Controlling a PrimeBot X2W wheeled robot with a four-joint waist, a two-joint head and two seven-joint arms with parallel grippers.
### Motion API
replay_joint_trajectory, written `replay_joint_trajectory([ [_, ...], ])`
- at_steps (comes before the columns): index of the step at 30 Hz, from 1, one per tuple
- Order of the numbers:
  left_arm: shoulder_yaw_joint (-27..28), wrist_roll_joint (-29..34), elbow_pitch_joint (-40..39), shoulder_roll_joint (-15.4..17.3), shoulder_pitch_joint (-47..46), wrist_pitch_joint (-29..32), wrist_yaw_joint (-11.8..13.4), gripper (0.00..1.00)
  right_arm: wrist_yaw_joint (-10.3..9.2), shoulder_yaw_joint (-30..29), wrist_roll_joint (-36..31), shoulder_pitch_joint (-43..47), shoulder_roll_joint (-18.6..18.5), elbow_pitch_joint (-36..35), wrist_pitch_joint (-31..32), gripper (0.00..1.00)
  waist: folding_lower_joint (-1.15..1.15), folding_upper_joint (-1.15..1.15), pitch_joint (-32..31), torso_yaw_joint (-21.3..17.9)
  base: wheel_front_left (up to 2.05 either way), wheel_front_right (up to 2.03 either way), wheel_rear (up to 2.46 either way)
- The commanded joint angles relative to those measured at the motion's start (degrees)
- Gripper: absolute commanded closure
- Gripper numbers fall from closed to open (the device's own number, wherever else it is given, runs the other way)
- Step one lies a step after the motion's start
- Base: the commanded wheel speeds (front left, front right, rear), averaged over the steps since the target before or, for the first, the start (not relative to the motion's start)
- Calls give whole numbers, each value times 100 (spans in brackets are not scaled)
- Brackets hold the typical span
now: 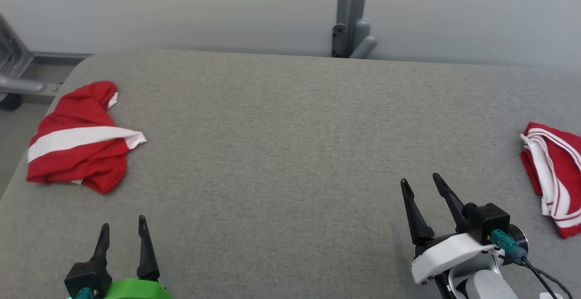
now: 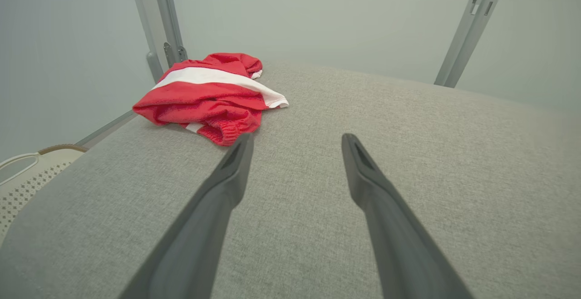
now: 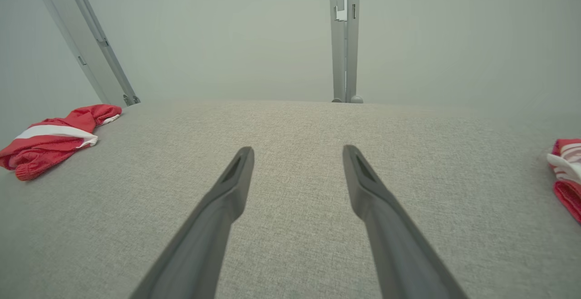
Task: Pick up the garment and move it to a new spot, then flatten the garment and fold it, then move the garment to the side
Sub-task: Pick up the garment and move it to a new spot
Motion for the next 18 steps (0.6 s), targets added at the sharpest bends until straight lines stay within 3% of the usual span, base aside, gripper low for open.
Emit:
replay_joint_trajectory([
  [1, 73, -7, 8, 18, -51, 1, 2, 0, -7, 34, -29, -55, -20, 30, -14, 0, 0, 39, 219, 861, 0, 0, 0],
  [10, 227, -96, 50, 14, 116, 1, -2, 0, -7, 292, -22, -188, -21, 190, -14, 0, 0, 39, 287, 2037, 0, 0, 0],
  [18, 369, -501, 114, 14, 201, 1, -129, 0, -7, 461, -95, -255, -23, 250, -15, 0, 0, 39, 348, 2198, 0, 0, 0],
])
